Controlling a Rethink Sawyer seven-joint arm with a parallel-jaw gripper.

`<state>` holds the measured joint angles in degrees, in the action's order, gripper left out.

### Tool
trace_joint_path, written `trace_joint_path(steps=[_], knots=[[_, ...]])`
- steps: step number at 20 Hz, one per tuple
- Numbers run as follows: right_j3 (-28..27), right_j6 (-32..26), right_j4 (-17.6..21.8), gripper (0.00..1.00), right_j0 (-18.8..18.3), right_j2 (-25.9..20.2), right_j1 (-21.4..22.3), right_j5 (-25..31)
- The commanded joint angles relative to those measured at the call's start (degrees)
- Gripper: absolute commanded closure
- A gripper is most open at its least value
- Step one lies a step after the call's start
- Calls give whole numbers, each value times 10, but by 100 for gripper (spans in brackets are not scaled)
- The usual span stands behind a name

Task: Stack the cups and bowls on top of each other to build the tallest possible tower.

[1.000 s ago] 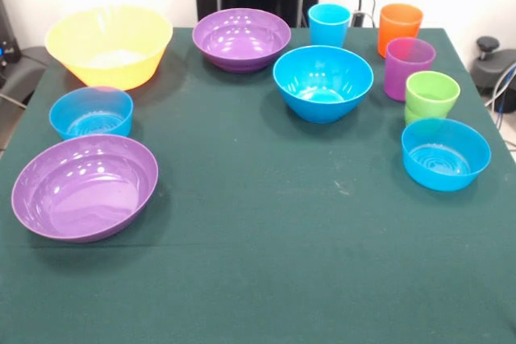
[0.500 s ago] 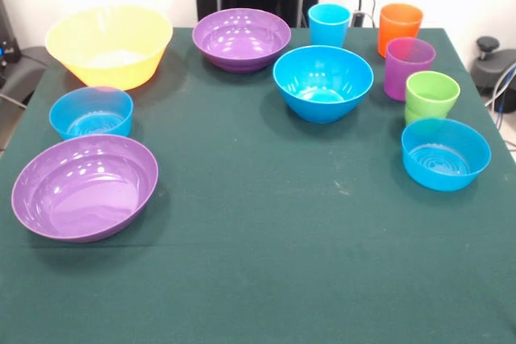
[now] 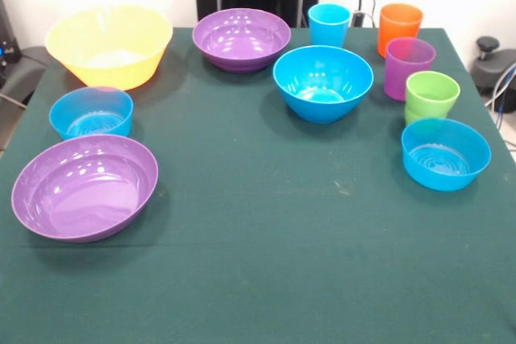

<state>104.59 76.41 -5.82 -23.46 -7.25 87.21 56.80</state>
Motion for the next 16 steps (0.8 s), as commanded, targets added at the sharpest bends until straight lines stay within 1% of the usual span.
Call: trace_joint_path(steps=[1, 10, 16], knots=[[93, -92, 2, 0, 38, -32, -16, -47], [124, 14, 3, 0, 116, -11, 6, -54], [138, 92, 9, 0, 177, 0, 19, -63]])
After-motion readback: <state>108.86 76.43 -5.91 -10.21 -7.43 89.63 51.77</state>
